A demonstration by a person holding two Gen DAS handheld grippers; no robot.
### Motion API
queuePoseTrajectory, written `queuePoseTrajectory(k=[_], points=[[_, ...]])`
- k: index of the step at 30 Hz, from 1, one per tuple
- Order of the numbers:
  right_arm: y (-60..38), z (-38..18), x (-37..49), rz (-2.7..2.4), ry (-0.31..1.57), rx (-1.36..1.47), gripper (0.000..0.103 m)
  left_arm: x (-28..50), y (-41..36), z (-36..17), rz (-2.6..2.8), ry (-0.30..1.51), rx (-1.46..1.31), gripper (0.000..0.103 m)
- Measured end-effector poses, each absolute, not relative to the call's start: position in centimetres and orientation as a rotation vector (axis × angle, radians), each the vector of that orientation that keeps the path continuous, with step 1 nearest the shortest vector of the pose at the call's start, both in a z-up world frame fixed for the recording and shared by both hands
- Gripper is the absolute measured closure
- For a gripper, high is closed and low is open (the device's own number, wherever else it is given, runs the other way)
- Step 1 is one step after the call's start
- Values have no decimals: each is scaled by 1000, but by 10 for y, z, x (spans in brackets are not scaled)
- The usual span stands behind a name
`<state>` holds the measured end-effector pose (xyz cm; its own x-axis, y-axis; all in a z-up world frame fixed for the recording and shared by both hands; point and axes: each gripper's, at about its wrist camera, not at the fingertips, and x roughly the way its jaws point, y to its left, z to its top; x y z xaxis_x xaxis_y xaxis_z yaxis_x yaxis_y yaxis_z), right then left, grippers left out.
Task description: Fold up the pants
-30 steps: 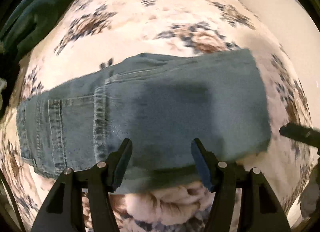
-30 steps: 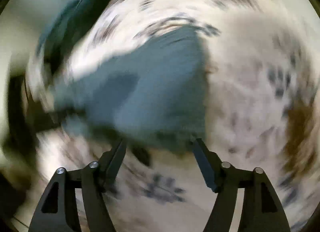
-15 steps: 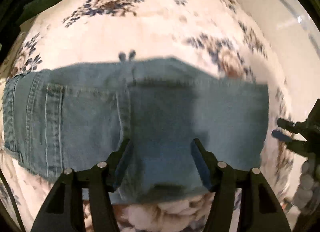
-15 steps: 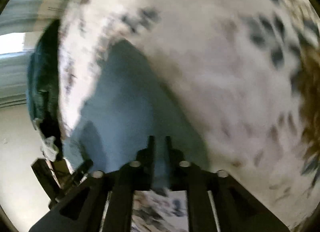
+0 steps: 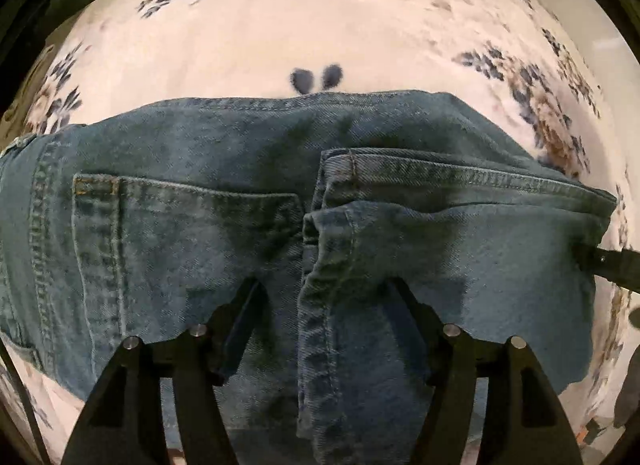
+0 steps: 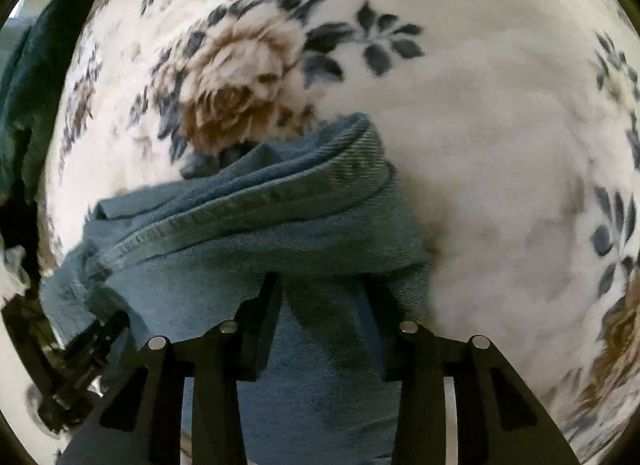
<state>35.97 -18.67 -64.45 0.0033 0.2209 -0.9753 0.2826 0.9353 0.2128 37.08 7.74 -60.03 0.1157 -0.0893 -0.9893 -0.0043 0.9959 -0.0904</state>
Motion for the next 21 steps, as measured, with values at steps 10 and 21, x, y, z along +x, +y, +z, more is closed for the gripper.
queuePoseTrajectory(k=[10, 21], points=[[-98, -592, 308, -65, 1565, 48, 10, 292, 196, -524, 202, 1358, -267, 37], [-51, -571, 262, -164, 1539, 133, 10, 265, 313, -589, 283, 1369, -889, 37]])
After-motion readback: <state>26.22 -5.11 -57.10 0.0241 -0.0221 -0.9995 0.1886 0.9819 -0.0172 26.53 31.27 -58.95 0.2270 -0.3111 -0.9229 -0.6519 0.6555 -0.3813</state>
